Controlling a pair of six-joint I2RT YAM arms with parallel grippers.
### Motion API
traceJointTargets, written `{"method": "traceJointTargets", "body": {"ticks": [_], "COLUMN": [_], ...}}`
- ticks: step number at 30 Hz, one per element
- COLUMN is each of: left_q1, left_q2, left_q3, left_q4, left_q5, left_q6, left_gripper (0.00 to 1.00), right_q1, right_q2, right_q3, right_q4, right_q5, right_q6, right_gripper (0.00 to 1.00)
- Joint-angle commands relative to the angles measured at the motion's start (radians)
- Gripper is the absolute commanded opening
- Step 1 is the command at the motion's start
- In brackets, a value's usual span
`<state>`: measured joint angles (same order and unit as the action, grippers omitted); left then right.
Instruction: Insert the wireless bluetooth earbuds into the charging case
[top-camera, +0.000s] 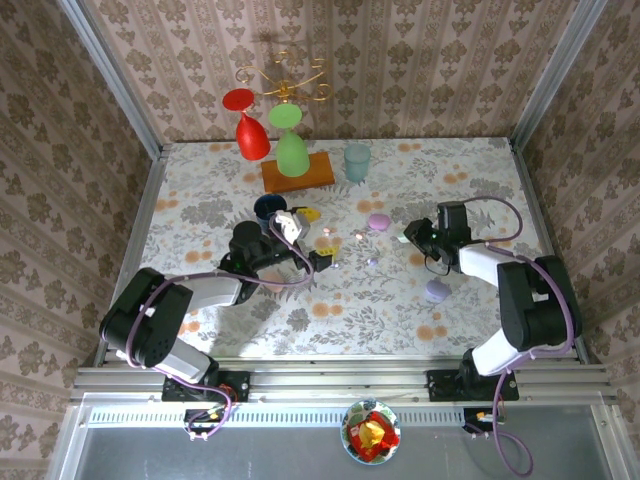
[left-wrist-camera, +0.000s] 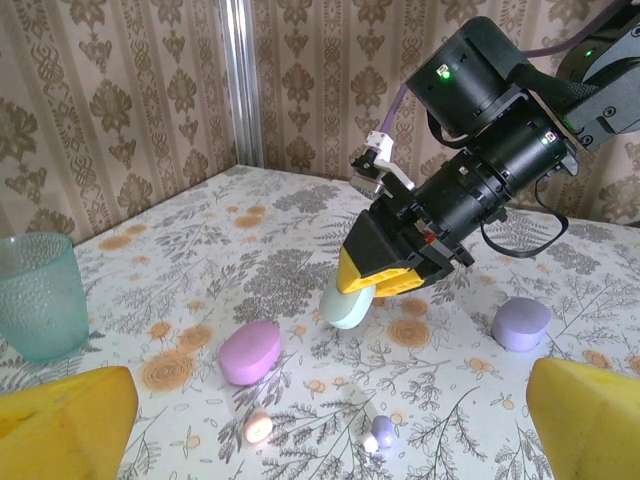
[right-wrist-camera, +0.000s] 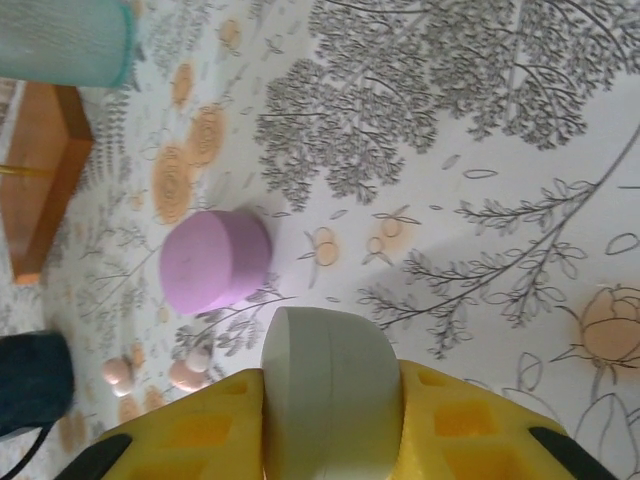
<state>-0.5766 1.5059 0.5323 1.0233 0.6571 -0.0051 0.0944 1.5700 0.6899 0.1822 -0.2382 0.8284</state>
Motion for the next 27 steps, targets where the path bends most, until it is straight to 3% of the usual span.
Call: {"method": "traceJointTargets", "body": {"ticks": [1,11,17,20,27], "left_q1": [-0.006,0.019,0.068,0.112,0.242], "left_q2": [-0.016,-0.062,-0.123,-0.141,-0.205], "left_q3": [0.017,-0.015,-0.011,-0.024,-0.049], "left_q4": [-0.023,-0.058,-0.207,-0.209,-0.292], "left_q5": [-0.007,-0.151,-0.243,-0.258,-0.311], "left_q6": [0.015,-0.027,-0.081,-0.147,-0.336], "left_gripper": [1.00,1.00,1.00,1.00,1.00], "right_q1": [-0.005,0.001,0.058,0.120,0.382], "right_q2": [0.023,-0.070,-0.171,-0.213,-0.185], "right_q3": [-0.017,-0.014,0.030,0.053,0.139], "right_q4": [0.004,-0.101,-0.221,-0.225,-0.187], "right_q5": [0.045,0.120,0.187,0.190,0.230], "right_q6": [-0.039,-0.129,-0.280,-0.365,-0.566], "right_gripper": [0.36,0.66,0.71,0.71,0.72]}}
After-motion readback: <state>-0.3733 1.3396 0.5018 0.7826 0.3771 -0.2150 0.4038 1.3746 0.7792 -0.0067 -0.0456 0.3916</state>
